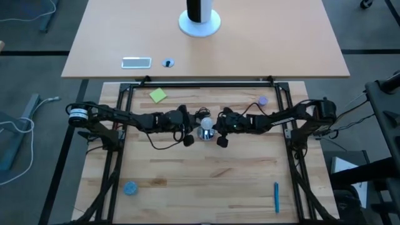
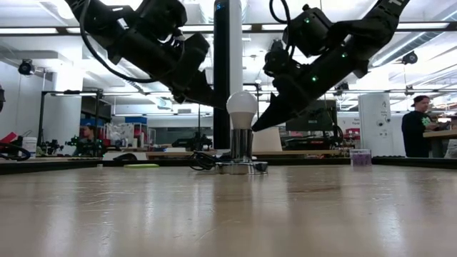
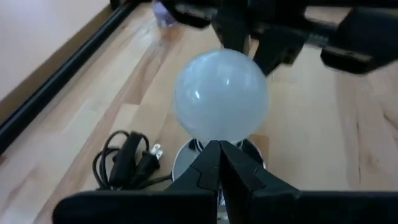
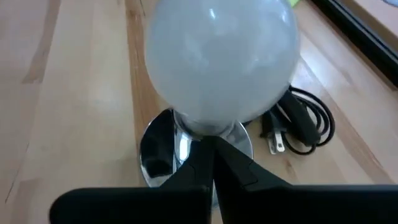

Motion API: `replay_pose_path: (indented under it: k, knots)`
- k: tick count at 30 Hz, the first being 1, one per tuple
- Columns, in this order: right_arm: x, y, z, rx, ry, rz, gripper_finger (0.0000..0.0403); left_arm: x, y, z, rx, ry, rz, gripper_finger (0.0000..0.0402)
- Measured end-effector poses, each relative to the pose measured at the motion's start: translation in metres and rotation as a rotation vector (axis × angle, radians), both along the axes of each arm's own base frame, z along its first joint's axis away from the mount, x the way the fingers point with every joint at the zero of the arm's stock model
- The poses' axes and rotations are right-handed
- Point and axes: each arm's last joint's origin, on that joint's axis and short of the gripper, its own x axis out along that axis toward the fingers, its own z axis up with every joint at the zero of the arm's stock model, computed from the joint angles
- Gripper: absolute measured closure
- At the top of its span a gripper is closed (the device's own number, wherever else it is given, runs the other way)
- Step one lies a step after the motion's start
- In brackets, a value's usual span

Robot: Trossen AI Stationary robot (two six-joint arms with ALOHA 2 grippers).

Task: Screw lightbulb
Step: Insert the white lightbulb into the silver lamp, then remove the white lightbulb from the silver lamp

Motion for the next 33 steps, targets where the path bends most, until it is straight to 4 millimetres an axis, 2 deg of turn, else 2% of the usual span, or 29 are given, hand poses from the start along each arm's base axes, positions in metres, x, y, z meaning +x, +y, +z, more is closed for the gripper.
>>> replay_pose_path:
  k: [10,16,22,33]
  knots:
    - [-0.015,-0.001,0.014,-0.037,0.059,-0.056,0.0403,-0.002,0.002,-0.002,0.012,0.025,0.069,0.0401]
    - [-0.016,0.005,0.032,-0.011,-0.035,0.049,0.0403,-0.002,0.005,0.0,0.059,0.008,0.151,0.0401]
    - [-0.015,0.006,0.037,0.001,-0.076,0.077,0.0403,0.0,0.004,0.003,0.087,-0.013,0.132,0.0401]
    - [-0.014,0.003,0.036,-0.034,-0.084,0.003,0.0403,0.001,0.001,0.003,0.053,-0.02,0.03,0.0401]
